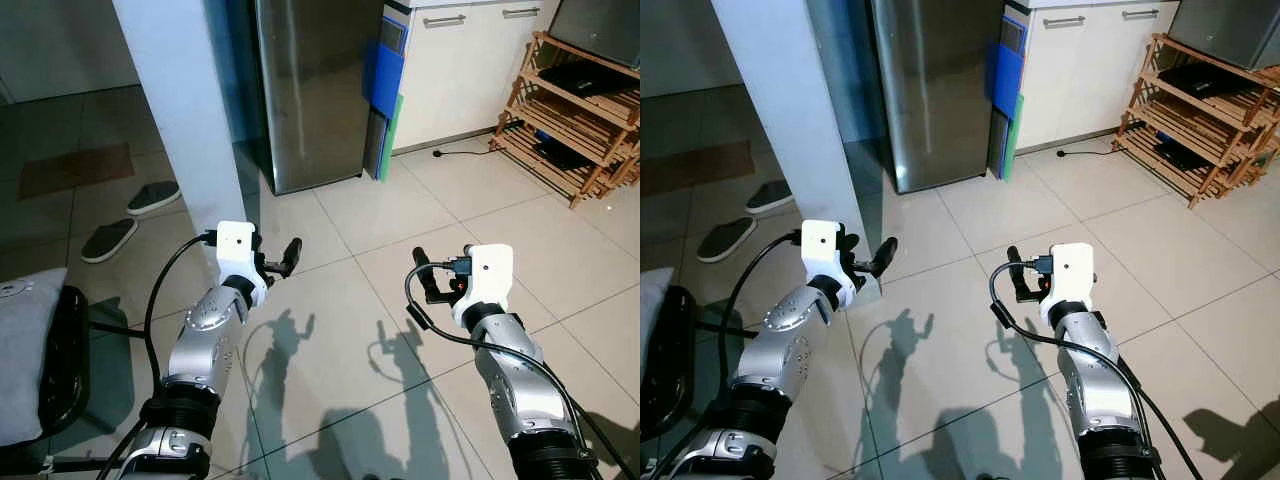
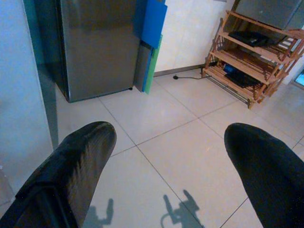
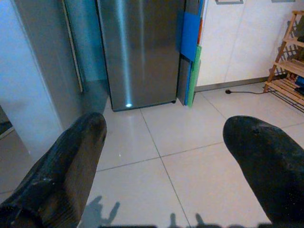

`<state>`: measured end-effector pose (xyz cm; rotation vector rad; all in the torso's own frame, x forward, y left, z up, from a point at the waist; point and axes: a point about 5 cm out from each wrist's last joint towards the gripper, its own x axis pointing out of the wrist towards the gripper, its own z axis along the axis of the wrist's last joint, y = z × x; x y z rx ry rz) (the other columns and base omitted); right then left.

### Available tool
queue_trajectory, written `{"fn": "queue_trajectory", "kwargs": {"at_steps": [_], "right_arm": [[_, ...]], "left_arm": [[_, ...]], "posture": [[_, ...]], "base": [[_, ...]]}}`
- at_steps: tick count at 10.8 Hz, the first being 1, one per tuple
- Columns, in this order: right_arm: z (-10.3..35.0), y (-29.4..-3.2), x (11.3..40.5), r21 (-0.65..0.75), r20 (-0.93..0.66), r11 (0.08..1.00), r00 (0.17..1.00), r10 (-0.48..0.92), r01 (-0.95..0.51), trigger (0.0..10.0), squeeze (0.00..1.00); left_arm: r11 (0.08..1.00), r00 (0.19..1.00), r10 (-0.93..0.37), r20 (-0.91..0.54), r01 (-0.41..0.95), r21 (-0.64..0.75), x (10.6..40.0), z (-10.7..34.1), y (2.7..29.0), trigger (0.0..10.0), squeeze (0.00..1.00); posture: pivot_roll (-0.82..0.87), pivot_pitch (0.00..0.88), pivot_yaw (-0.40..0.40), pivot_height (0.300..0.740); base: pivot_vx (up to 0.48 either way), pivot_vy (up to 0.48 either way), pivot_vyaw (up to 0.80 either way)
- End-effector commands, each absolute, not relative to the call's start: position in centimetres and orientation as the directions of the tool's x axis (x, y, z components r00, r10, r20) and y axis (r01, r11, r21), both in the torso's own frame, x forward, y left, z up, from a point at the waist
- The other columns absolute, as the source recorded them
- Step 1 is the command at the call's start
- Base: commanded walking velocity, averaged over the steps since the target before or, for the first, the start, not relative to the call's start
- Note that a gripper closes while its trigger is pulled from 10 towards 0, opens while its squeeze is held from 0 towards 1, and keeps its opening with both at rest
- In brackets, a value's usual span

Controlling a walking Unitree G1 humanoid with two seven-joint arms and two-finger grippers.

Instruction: Setting the table

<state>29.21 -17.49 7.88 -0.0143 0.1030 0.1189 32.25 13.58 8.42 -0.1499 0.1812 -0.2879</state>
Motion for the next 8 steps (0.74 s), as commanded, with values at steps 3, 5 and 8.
{"fn": "queue_trajectory", "kwargs": {"at_steps": [3,5,8], "right_arm": [[8.0,-17.6,29.3,-0.01,-0.1,0.994,0.989,0.111,-0.113,10.0,0.0],[8.1,-17.4,29.7,0.032,-0.089,0.995,0.991,0.101,-0.098,10.0,0.0],[8.0,-17.4,30.1,0.119,-0.069,0.992,0.996,0.061,-0.053,10.0,0.0]], "left_arm": [[0.947,0.941,-0.297,-0.162,0.268,-0.176,32.5,8.5,13.5,10.0,0.0],[0.95,0.942,-0.297,-0.159,0.275,-0.148,33.1,8.8,13.8,10.0,0.0],[0.95,0.94,-0.309,-0.142,0.301,-0.077,34.2,9.5,13.5,10.0,0.0]], "posture": [[0.0,0.0,0.008,0.74],[0.02,0.0,0.023,0.74],[0.01,0.0,0.024,0.74]], "base": [[0.0,0.0,0.0],[0.0,0.0,0.0],[0.0,0.0,0.0]]}}
